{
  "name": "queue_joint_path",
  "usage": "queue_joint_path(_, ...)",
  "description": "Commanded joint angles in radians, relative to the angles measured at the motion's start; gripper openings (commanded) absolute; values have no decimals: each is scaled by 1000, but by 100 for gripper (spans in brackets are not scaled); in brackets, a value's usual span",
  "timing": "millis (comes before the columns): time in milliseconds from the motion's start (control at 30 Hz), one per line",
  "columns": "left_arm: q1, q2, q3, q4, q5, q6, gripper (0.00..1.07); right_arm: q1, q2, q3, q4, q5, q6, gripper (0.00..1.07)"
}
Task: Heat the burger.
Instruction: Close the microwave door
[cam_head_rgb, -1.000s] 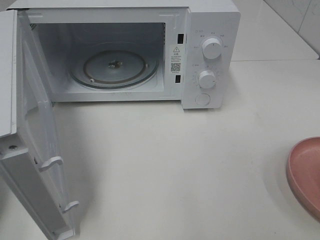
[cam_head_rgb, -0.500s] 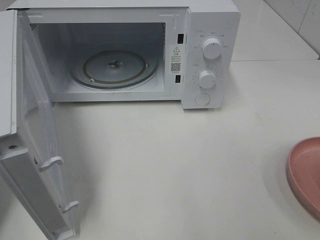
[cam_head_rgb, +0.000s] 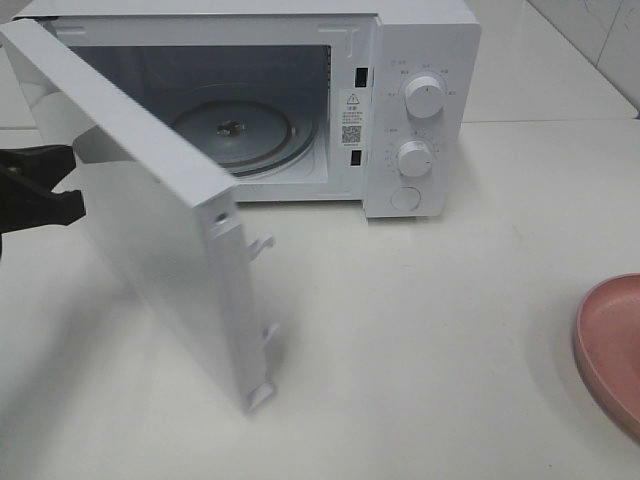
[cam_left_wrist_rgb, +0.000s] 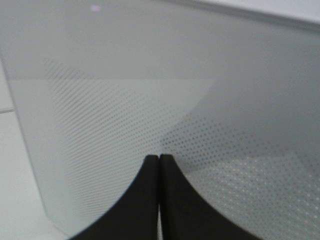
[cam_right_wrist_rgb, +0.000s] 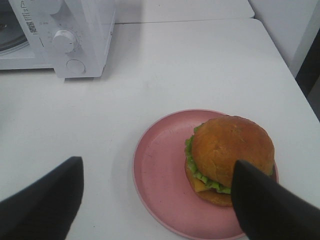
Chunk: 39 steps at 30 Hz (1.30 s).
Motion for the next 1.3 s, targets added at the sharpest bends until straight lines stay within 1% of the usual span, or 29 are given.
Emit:
queue_joint_path(33,-57,31,-62,-14,-19,-7,0,-9,-25,4,-2,-14,-11,76)
queue_joint_path(100,-66,39,-71,-20,-15,-7,0,-9,-25,4,-2,-14,-11,76)
queue_joint_path(133,-88,56,-89,-40,-14,-7,0,-9,-25,4,-2,-14,-11,76)
queue_joint_path(233,-101,65,-96,-51,-14,-8,0,-9,-25,4,-2,-14,-11,76)
queue_joint_path(300,-146,93,-123,-90,-12,-7,0,-9,-25,4,-2,-14,-11,76)
queue_joint_path(400,-157,101,-132,-99,-12,-6,0,-9,-25,4,-2,-14,-11,76)
queue_joint_path(467,-192,128,-169,-114,12,-6,0,-9,-25,4,-2,-14,-11,76)
queue_joint_path(567,-202,136,-179,-118,16,-6,0,-9,-25,4,-2,-14,-11,76)
queue_joint_path(633,-232,162,-215,-127,18,-6,0,-9,-25,4,-2,-14,-11,76)
queue_joint_path(733,-240,170,-226,-132,18,-6,0,-9,-25,4,-2,-14,-11,76)
queue_joint_path(867,-282,210,-296,-174,42,-7,0,-9,-25,4,-2,-14,-11,76)
queue_joint_path(900,-282,210,-296,-174,42,-7,0,-9,-25,4,-2,-14,-11,76)
queue_joint_path(967,-302,232,-335,-184,72,-6,0,-9,-25,4,-2,-14,-11,76)
queue_joint_path(1000,-302,232,-335,-184,72,-6,0,-9,-25,4,-2,-14,-11,76)
queue_joint_path(1033,-316,249,-357,-190,77,-4,0,-9,-25,4,-2,-14,-11,76)
queue_joint_path(1100,-322,255,-369,-194,80,-4,0,-9,-25,4,-2,-14,-11,76)
queue_joint_path(1133,-330,271,-394,-194,92,-4,0,-9,-25,4,-2,-14,-11,76)
queue_joint_path(1167,-330,271,-394,-194,92,-4,0,-9,-25,4,-2,-14,-11,76)
queue_joint_path(1233,-339,300,-438,-195,116,-4,0,-9,-25,4,-2,-14,-11,76)
queue_joint_path(1267,-339,300,-438,-195,116,-4,0,-9,-25,4,-2,-14,-11,76)
queue_joint_path(1300,-344,315,-468,-199,131,-4,0,-9,-25,4,-2,-14,-11,76)
